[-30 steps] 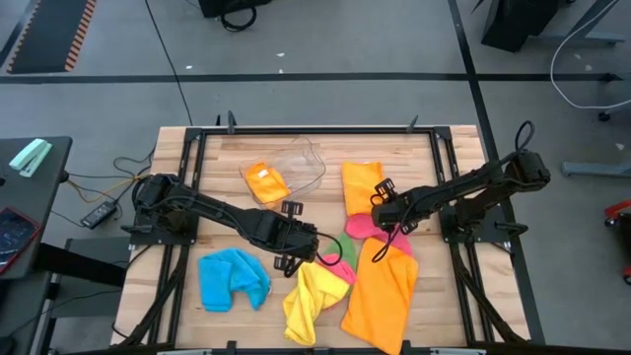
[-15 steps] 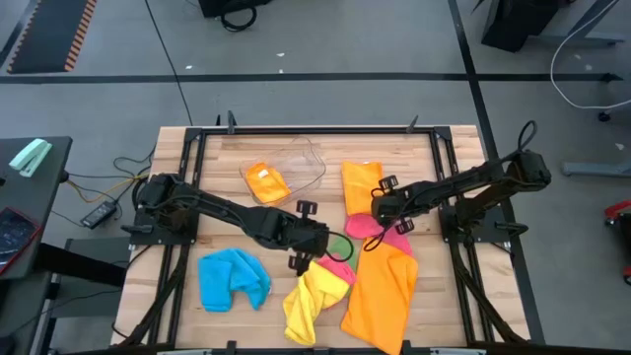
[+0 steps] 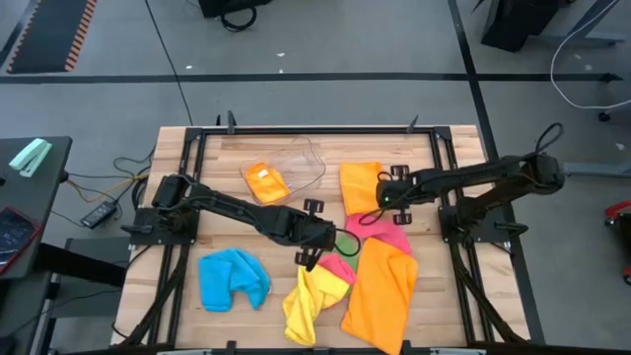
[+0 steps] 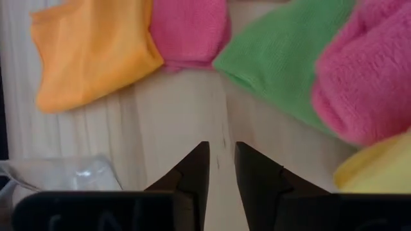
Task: Fold microfiber towels
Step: Fold the orange microfiber towel
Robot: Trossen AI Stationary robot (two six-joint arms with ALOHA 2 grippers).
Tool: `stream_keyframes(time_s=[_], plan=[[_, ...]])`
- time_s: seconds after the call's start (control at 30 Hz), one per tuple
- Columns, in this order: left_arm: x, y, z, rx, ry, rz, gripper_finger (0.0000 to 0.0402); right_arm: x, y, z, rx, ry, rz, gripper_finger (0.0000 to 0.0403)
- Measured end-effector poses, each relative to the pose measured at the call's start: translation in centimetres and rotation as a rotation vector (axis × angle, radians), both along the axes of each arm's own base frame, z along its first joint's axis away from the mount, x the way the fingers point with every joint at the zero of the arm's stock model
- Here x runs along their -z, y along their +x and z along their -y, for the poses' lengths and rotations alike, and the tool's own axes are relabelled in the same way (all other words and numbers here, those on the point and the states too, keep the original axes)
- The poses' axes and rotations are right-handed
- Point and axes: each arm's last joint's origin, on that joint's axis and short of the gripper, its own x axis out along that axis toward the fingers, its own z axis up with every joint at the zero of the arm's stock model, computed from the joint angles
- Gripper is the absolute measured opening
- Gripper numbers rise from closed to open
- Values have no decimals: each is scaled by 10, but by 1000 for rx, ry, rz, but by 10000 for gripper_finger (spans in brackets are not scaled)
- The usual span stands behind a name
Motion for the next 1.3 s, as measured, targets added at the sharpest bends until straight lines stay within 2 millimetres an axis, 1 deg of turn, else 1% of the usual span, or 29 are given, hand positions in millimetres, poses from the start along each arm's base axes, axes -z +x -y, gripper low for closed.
stream_keyframes(time_s=[0.1, 0.17, 0.27, 0.4, 0.53, 0.67, 0.77, 0.97, 1.2, 1.3], plan=[[0, 0, 1, 2, -24, 5, 86, -9, 7, 14, 20, 54, 163, 107], [0, 0, 2, -10, -45, 4, 85, -12, 10, 29, 58, 52, 246, 107], [1, -2, 5, -9, -56, -7, 80, -15, 10, 54, 148, 20, 323, 107], [1, -4, 11, 4, -57, -22, 76, -11, 4, 83, 255, 69, 381, 116], [1, -5, 12, 6, -56, -28, 79, 0, 2, 102, 319, 105, 392, 150], [2, -5, 11, 2, -55, -29, 82, 7, 8, 110, 328, 103, 427, 186], [1, -5, 11, 2, -55, -30, 80, 7, 12, 113, 330, 91, 464, 201], [2, -6, 11, -2, -55, -38, 73, 6, 8, 124, 372, 71, 494, 202], [1, -6, 11, -4, -56, -37, 79, 24, 5, 136, 432, 162, 480, 200], [1, -6, 11, -4, -56, -38, 79, 30, 6, 138, 440, 168, 468, 200]])
